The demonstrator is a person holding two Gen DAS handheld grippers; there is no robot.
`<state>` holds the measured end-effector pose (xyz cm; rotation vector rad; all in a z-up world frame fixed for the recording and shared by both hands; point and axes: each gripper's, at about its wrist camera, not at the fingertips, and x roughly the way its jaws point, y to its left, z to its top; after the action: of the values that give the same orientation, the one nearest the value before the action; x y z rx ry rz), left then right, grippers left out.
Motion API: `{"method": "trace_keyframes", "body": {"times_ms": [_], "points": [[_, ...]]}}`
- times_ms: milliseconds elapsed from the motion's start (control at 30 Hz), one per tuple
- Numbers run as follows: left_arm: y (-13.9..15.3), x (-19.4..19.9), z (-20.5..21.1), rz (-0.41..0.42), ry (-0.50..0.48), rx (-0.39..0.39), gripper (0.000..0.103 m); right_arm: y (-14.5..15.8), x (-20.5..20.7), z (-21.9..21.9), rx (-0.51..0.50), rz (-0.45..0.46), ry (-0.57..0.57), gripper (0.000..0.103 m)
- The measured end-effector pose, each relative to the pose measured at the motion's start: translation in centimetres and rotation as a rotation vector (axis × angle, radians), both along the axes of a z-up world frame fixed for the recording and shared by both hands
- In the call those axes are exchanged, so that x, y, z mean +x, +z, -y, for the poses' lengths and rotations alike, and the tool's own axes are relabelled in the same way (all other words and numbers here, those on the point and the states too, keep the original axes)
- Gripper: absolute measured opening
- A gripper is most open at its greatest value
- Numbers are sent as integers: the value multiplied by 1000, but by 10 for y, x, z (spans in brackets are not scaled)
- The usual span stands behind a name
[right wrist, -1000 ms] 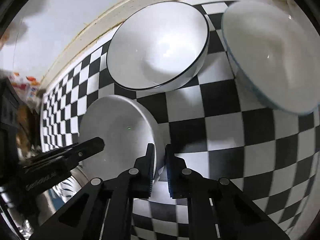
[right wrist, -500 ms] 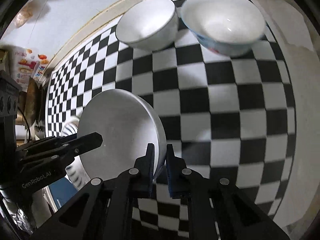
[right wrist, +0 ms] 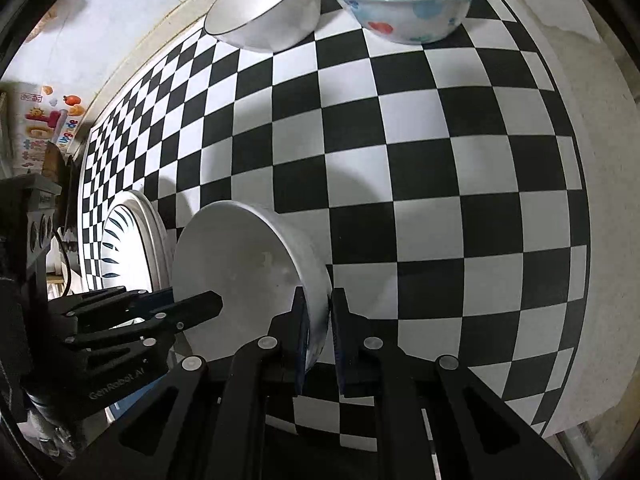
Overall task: Organize plates and bowls
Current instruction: 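Lift the white bowl with the right tool toward the other bowls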
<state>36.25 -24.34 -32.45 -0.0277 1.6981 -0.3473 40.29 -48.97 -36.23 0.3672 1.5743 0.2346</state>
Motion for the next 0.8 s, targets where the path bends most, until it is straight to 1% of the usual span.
{"method": "trace_keyframes", "body": {"times_ms": [133,200,267,333,367,400,467,500,533,567,600,633,700,733,800], "points": [[0,1,3,2,-11,0,19,-3,1,-1,-3,-7,-3,12],[0,3,5,-16,-8,-1,19,-5,3,0,0,-23,-1,15],[2,3,5,-43,12,0,20,-8,6,4,28,-54,1,15],[19,6,-4,-41,40,-22,20,-1,8,13,43,-68,-5,15],[30,10,-8,-21,53,-28,20,6,10,19,60,-65,-13,15],[43,15,-13,10,66,-29,20,21,16,29,78,-44,-27,15],[64,30,-21,56,95,-41,23,46,28,42,78,11,-42,15],[73,41,-23,76,111,-52,26,61,38,48,75,47,-46,16],[78,54,-26,97,126,-59,27,77,51,54,74,85,-49,22],[82,68,-27,117,140,-57,27,87,62,56,78,111,-49,27],[83,83,-27,131,157,-56,27,97,77,58,86,141,-43,40],[82,97,-26,135,173,-64,27,106,96,57,88,173,-35,47],[75,128,-24,126,216,-86,27,111,137,52,65,226,-16,47],[70,141,-22,119,230,-98,27,109,153,50,59,231,-9,47],[56,167,-16,101,243,-103,27,97,190,42,66,211,-1,47]]}}
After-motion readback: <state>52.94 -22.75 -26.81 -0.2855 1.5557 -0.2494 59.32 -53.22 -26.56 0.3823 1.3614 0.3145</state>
